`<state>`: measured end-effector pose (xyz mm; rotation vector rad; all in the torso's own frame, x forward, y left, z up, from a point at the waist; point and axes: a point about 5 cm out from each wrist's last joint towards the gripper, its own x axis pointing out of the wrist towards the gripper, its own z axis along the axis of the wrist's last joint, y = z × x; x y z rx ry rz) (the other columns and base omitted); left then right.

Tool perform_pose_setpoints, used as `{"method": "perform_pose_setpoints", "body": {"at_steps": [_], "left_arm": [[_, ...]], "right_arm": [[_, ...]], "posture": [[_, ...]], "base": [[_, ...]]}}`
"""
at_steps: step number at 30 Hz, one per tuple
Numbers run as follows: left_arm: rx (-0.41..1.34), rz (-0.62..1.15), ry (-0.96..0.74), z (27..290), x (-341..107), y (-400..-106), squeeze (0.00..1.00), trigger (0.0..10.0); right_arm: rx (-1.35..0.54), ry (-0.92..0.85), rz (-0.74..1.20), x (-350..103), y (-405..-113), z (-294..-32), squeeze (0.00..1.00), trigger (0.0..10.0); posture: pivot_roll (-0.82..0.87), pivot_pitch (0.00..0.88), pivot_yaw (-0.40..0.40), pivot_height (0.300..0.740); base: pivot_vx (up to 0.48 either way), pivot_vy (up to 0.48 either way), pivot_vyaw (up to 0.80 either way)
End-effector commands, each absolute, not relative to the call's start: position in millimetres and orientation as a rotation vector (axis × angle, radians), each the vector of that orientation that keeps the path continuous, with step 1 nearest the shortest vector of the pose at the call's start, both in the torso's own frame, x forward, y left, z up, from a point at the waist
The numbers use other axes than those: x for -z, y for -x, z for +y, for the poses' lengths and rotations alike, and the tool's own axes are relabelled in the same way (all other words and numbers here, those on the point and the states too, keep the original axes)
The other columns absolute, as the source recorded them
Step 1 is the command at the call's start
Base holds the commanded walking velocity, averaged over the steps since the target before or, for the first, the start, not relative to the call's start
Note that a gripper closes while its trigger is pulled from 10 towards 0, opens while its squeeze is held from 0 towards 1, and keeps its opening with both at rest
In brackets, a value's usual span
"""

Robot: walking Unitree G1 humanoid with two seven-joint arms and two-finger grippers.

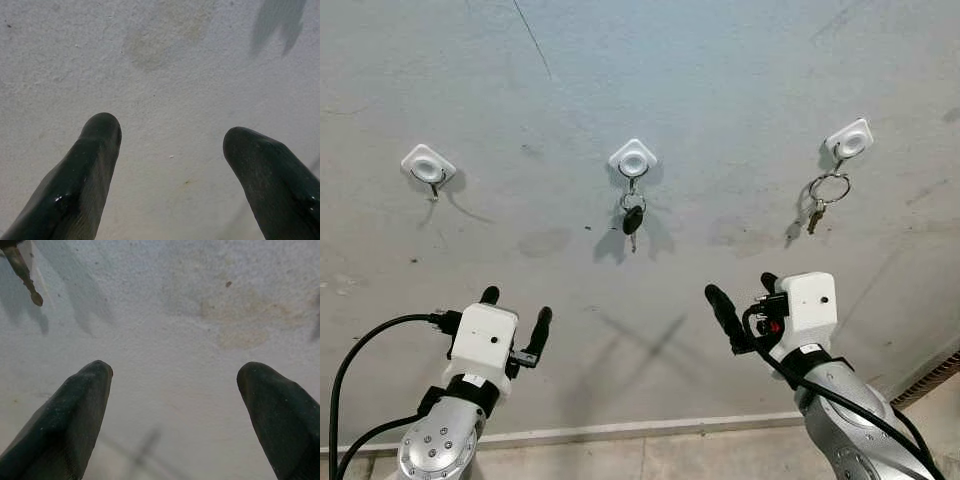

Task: Hang keys on a hook

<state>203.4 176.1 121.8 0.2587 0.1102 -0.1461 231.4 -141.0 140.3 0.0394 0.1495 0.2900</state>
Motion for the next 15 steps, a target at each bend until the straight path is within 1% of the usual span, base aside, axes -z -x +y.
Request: {"method": "perform_pose_setpoints", "body": {"at_steps": [1, 15], "left_arm": [[0.151, 0.121, -0.264, 176.8, -120.6, -202.6, 0.00, 10.0], [0.161, 0.123, -0.264, 175.3, -120.0, -204.1, 0.00, 10.0]], "right_arm": [[-0.310, -0.061, 0.171, -137.7, -231.4, -137.0, 0.00, 10.0], [-0.327, -0.078, 0.158, -140.9, -233.3, -130.5, 0.00, 10.0]], "posture": [[0.08, 0.019, 0.048, 0.740], [0.08, 0.024, 0.049, 0.740]], "base": [[-0.292, 0.000, 0.00], [-0.318, 0.000, 0.00]]}}
